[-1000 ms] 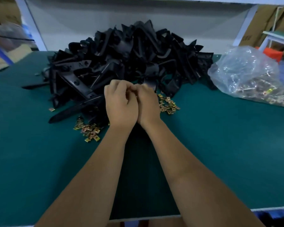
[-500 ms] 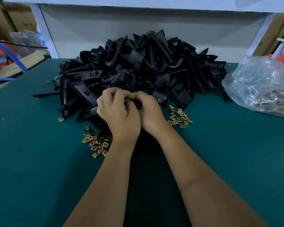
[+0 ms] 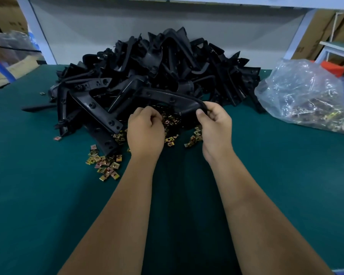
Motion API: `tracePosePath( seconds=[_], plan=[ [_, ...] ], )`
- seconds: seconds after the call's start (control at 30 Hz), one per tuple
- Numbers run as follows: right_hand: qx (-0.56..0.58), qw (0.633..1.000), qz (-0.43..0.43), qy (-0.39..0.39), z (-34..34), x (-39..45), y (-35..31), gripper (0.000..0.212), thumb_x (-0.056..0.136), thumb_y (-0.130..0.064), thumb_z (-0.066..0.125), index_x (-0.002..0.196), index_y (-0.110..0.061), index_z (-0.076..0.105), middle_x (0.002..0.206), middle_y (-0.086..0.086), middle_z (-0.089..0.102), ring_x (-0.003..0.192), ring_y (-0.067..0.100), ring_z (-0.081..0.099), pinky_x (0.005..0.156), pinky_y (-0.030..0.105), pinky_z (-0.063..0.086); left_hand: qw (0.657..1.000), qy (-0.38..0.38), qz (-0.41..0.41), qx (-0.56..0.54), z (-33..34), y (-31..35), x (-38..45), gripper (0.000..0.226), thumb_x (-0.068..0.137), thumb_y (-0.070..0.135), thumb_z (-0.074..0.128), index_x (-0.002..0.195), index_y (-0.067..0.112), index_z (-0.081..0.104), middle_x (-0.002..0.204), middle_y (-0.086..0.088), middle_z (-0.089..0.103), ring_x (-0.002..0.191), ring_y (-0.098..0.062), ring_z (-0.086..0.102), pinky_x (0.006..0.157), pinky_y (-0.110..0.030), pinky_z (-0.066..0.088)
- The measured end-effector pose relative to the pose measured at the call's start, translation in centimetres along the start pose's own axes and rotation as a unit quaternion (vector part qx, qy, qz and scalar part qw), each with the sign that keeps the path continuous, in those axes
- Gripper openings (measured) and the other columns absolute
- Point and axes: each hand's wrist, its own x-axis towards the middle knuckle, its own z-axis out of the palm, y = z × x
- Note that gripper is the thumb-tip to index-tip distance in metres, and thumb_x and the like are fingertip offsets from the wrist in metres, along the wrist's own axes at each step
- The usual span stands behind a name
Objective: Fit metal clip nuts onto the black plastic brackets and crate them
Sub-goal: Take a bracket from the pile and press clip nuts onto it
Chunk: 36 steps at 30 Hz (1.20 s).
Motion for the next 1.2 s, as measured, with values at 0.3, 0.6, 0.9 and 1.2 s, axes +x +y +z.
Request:
tracePosePath(
  seconds=[0.3, 0.6, 0.9, 1.2],
  plan=[
    [0.030, 0.993, -0.070, 0.091, 0.1, 0.0, -0.7, 0.020, 0.093, 0.001, 0.056, 0.096, -0.016, 0.067, 0.086, -0.005, 0.066, 0.075, -0.003, 0.059, 0.071, 0.014, 0.048, 0.992, -0.034, -0.059, -0.104, -0.2, 0.5, 0.0, 0.036, 0.093, 0.005, 0.045, 0.077, 0.032, 0.061, 0.076, 0.011, 0.062, 0.056, 0.002, 0.050, 0.052, -0.017, 0.041],
    [-0.216, 0.905, -0.367, 0.003, 1.6, -1.5, -0.6, 0.020, 0.078, 0.011, 0.061, 0.088, -0.004, 0.070, 0.107, 0.009, 0.059, 0.100, 0.006, 0.053, 0.084, 0.012, 0.043, 0.866, -0.200, -0.156, -0.431, 0.4, 2.2, -0.1, 0.040, 0.093, 0.044, 0.055, 0.120, 0.016, 0.063, 0.112, -0.009, 0.071, 0.101, -0.020, 0.069, 0.084, -0.032, 0.056],
    [-0.400, 0.878, -0.252, -0.076, 1.4, -1.4, 0.1, 0.027, 0.089, -0.007, 0.059, 0.115, -0.012, 0.063, 0.111, 0.002, 0.057, 0.107, 0.021, 0.053, 0.088, 0.037, 0.046, 0.800, -0.061, -0.267, -0.534, -0.8, 1.2, 1.2, 0.015, 0.101, 0.006, 0.050, 0.110, 0.014, 0.058, 0.122, -0.021, 0.066, 0.096, -0.031, 0.071, 0.070, -0.036, 0.059],
    [-0.566, 0.788, -0.173, -0.171, 1.4, -0.9, 1.6, 0.038, 0.088, -0.047, 0.061, 0.111, -0.018, 0.068, 0.111, 0.004, 0.057, 0.112, 0.028, 0.045, 0.093, 0.037, 0.034, 0.780, -0.080, -0.278, -0.554, -1.1, 0.8, 1.4, 0.032, 0.097, 0.001, 0.055, 0.113, 0.025, 0.070, 0.109, -0.005, 0.071, 0.085, -0.019, 0.064, 0.057, -0.022, 0.049]
  ],
)
